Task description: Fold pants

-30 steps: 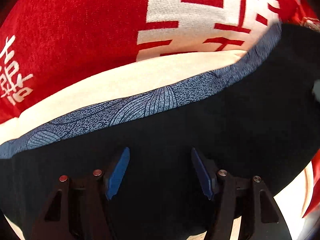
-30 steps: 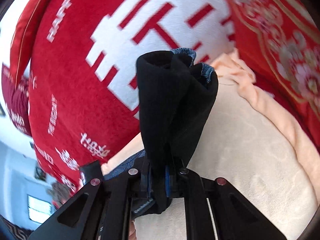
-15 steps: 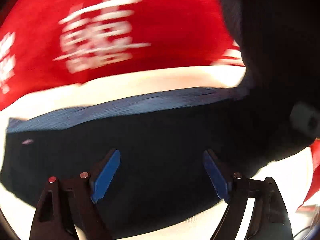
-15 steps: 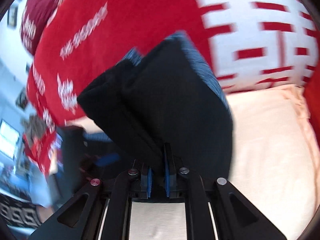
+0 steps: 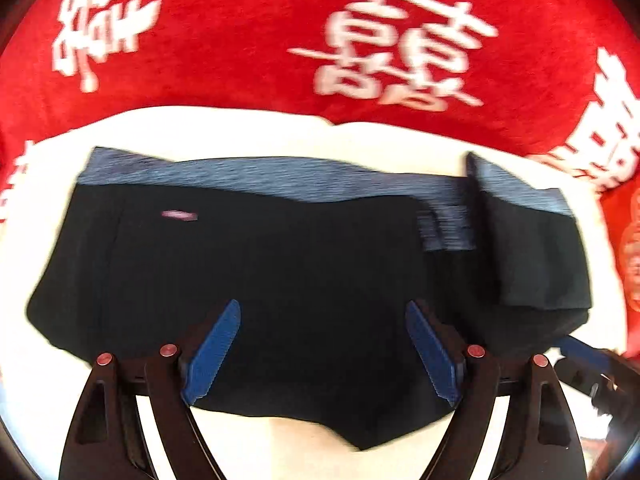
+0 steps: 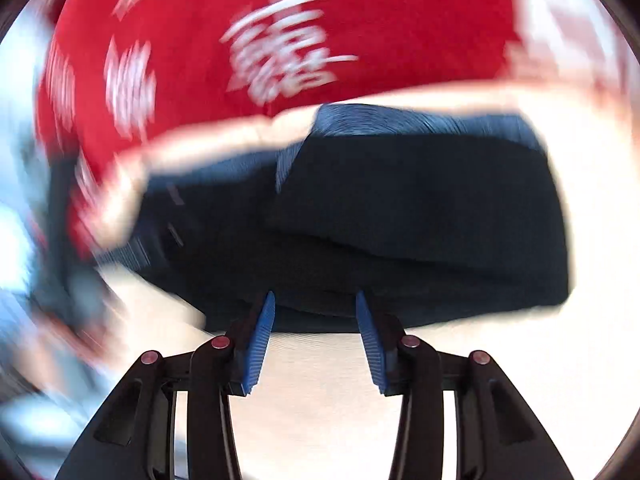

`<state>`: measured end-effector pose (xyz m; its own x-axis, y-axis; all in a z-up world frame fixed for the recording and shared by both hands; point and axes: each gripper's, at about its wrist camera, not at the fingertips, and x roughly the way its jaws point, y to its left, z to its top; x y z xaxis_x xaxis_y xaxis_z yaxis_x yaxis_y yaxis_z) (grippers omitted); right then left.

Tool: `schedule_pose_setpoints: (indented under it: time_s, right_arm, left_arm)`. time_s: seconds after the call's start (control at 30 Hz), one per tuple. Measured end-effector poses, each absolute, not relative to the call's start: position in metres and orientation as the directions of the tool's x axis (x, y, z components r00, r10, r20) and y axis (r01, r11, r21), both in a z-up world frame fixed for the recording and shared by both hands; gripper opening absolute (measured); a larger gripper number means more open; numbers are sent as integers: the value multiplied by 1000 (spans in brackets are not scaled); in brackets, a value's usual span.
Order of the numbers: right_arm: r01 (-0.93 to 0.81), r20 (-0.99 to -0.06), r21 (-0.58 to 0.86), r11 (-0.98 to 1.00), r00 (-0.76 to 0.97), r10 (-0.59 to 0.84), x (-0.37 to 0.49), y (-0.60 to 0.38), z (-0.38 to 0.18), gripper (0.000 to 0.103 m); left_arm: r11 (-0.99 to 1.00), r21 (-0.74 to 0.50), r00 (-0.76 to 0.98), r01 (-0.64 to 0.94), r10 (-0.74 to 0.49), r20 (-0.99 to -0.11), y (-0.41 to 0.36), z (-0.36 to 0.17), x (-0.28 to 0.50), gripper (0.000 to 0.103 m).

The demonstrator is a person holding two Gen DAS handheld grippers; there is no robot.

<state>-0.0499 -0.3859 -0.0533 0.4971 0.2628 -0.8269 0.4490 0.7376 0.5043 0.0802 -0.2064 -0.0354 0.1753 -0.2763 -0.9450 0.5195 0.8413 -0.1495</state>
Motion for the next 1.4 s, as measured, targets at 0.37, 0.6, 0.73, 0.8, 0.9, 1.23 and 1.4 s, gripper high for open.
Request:
schedule_pose_setpoints:
  time_s: [0.37, 0.6, 0.73, 0.8, 0.9, 1.23, 1.4]
  right_arm:
    - [562, -581, 807, 183, 698, 418, -70, -420, -123, 46]
    - [533, -490, 846, -6, 783, 382, -60, -432, -146, 5]
    - [473, -542, 841, 263, 740, 398, -49, -439, -89, 5]
    - [444, -579, 811, 380, 699, 419, -45, -433, -66, 5]
    - [456, -640, 765, 454, 617, 459, -48, -415, -64, 4]
    - [489, -759, 651, 580, 411, 505, -41, -397, -93, 22]
    - [353, -759, 611, 709, 517, 397, -63, -448, -17, 60]
  left_arm:
    - [753, -160, 102, 638, -288, -952, -259, -68, 27, 94]
    - [759, -158, 97, 632, -280, -955, -260, -70, 31, 94]
    - [764, -157, 97, 626, -276, -956, -264, -79, 42, 94]
    - [769, -153, 101, 620, -272, -957, -263, -78, 43, 94]
    - [797, -118, 149, 592, -252, -956, -253, -69, 51, 94]
    - [862, 1, 226, 507, -132, -965, -206, -41, 81, 94]
    - [843, -44, 242, 536, -204, -949, -248, -18, 87, 94]
